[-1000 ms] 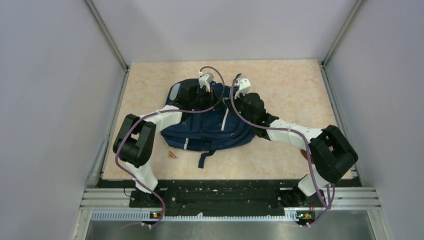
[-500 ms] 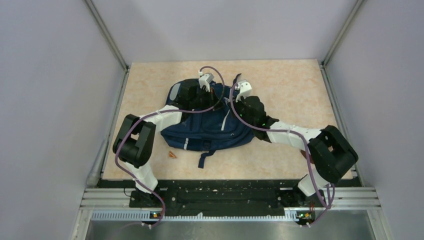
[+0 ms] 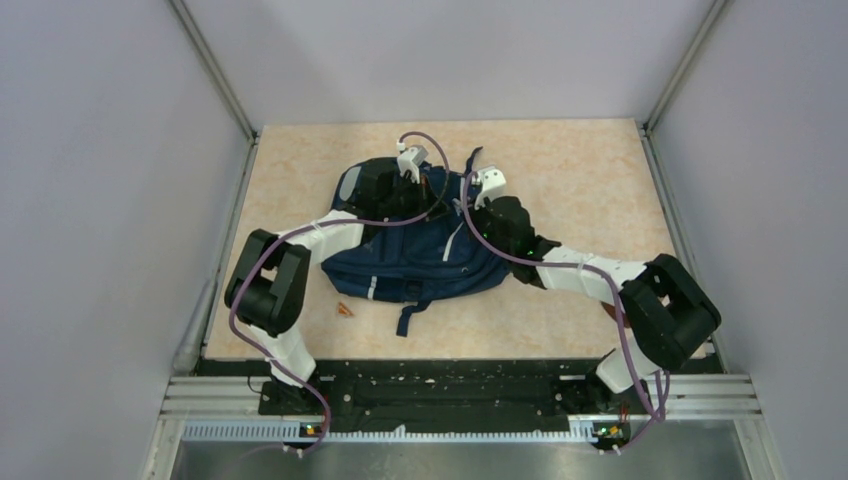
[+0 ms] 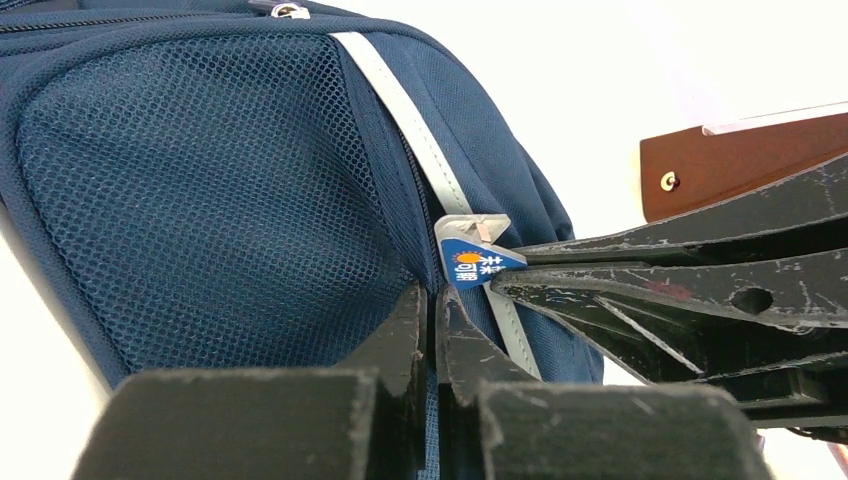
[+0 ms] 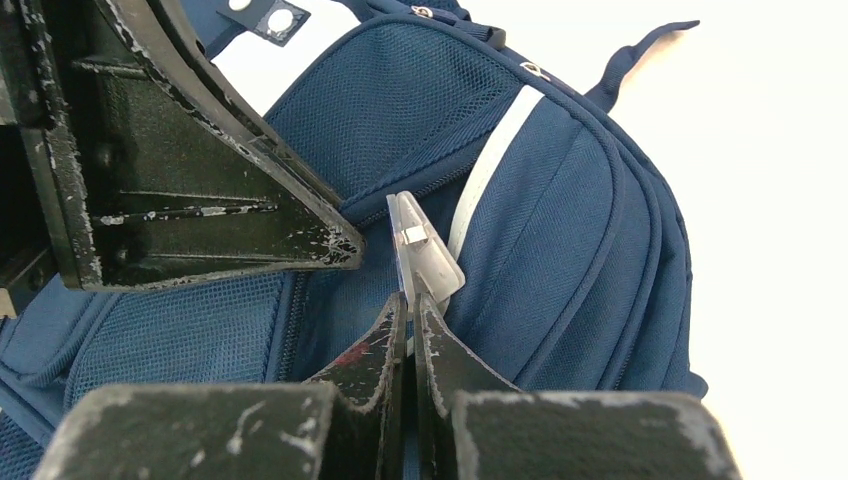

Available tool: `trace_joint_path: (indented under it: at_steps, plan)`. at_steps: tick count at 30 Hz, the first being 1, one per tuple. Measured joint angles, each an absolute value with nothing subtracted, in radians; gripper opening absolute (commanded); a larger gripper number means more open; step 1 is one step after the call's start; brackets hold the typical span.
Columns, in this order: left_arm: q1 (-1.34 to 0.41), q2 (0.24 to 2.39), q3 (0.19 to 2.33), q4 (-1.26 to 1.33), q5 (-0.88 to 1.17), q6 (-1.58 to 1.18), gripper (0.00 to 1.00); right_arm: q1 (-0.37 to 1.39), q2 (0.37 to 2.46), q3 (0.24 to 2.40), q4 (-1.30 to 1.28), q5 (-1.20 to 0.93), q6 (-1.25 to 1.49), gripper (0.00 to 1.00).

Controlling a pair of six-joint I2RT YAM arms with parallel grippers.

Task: Pack the student bag
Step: Place the stationery in the student bag.

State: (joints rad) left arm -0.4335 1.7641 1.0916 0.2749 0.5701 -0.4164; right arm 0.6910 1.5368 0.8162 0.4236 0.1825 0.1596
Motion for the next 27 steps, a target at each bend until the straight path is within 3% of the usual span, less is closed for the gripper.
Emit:
trace_joint_path:
  at_steps: [16,27]
  plan:
    - [-0.432,1.725,1.069,0.28,0.559,-0.388,0.0,0.691,1.578,0.881,0.343,0.152,0.186,0.0]
    - [-0.432,1.708,1.053,0.289,0.569,-0.367,0.0,0.66,1.636,0.899,0.432,0.079,0.241,0.0]
